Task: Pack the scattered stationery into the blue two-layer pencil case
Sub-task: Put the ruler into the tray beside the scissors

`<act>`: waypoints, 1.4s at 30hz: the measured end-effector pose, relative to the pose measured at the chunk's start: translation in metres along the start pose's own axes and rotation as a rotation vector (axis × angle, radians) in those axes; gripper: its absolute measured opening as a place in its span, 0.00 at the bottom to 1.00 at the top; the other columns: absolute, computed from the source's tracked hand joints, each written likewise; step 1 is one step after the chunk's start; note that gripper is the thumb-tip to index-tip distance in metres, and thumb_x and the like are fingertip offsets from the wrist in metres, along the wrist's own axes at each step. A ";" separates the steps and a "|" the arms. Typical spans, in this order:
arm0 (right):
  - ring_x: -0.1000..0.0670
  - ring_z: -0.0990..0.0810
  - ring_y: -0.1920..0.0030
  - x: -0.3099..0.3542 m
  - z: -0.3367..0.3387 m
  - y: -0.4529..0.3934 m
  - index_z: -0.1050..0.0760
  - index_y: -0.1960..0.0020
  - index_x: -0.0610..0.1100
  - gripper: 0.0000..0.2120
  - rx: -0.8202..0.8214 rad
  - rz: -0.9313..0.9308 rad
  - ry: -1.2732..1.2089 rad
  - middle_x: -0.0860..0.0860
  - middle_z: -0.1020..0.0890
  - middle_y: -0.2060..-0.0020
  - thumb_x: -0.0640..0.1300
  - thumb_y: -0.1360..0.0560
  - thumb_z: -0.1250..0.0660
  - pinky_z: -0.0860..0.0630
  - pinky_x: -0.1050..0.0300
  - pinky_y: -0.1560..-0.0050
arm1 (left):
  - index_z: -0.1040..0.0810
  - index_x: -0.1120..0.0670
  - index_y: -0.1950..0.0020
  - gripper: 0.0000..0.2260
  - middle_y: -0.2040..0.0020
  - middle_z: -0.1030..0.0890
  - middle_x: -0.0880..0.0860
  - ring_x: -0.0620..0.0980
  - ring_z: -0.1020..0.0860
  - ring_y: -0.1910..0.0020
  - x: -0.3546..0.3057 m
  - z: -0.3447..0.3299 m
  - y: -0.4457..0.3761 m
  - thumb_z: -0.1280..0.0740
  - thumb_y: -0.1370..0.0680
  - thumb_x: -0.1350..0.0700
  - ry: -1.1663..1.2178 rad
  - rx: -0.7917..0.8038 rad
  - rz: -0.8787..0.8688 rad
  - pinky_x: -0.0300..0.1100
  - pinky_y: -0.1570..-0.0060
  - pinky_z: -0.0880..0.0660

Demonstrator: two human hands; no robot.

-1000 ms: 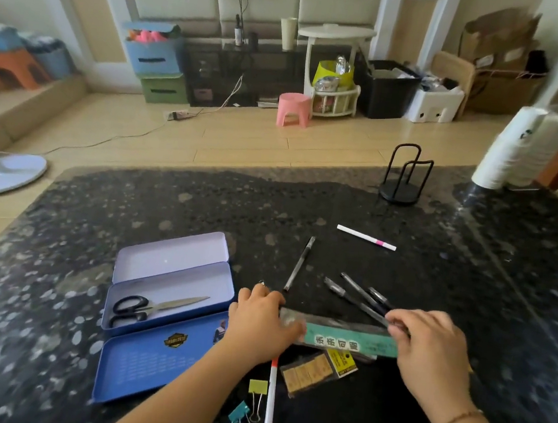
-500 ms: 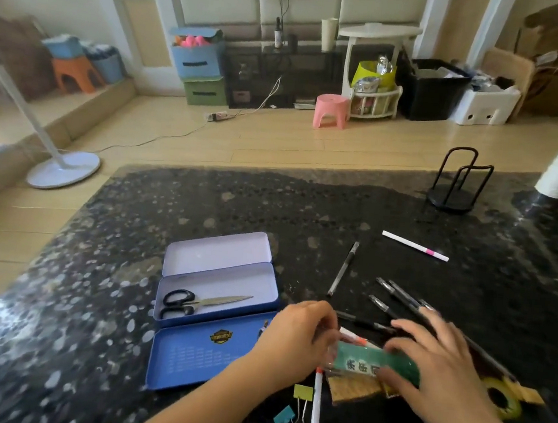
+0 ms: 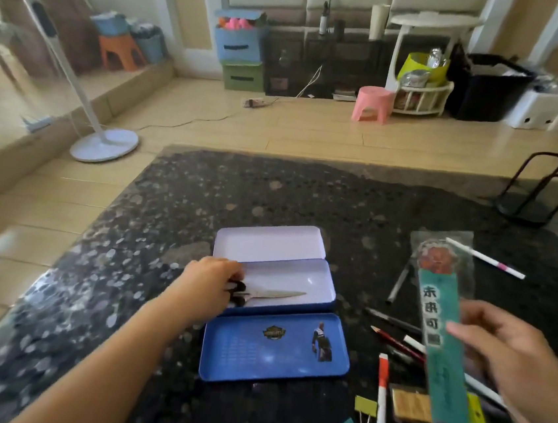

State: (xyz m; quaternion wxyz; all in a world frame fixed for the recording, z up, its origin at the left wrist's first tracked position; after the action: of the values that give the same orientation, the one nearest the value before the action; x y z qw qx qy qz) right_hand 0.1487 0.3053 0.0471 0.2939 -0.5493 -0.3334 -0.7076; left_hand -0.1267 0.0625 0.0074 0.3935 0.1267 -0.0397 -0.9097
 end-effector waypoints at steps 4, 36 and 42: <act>0.54 0.20 0.70 0.029 -0.039 -0.029 0.23 0.54 0.45 0.05 -0.001 0.030 -0.127 0.48 0.16 0.65 0.37 0.27 0.31 0.29 0.65 0.77 | 0.27 0.50 0.38 0.20 0.41 0.26 0.49 0.52 0.26 0.43 0.002 -0.006 -0.008 0.29 0.28 0.58 0.000 0.076 -0.052 0.45 0.43 0.28; 0.48 0.24 0.77 -0.010 -0.108 -0.072 0.19 0.60 0.39 0.08 -0.081 -0.242 0.276 0.45 0.20 0.74 0.42 0.25 0.30 0.30 0.60 0.78 | 0.23 0.51 0.43 0.19 0.54 0.18 0.54 0.45 0.19 0.55 0.059 0.015 0.021 0.33 0.26 0.72 1.314 -0.473 0.035 0.35 0.56 0.23; 0.51 0.20 0.66 -0.007 -0.101 -0.106 0.19 0.56 0.47 0.04 -0.136 -0.067 0.627 0.53 0.18 0.67 0.47 0.28 0.27 0.24 0.57 0.58 | 0.23 0.50 0.38 0.21 0.50 0.20 0.47 0.44 0.21 0.48 0.037 0.015 0.021 0.28 0.28 0.68 0.899 -0.395 -0.118 0.38 0.45 0.25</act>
State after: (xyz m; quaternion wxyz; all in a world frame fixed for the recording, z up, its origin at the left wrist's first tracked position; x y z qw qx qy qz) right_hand 0.0081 0.2894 0.0072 0.3216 -0.3116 -0.1966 -0.8722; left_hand -0.1401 0.0209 0.0180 0.3361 0.4314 0.3145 -0.7759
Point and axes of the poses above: each hand's wrist, its own y-axis away from the middle knuckle, its own z-axis out of the back of the hand, x = y × z, the point moved 9 cm from there along -y, towards the middle knuckle
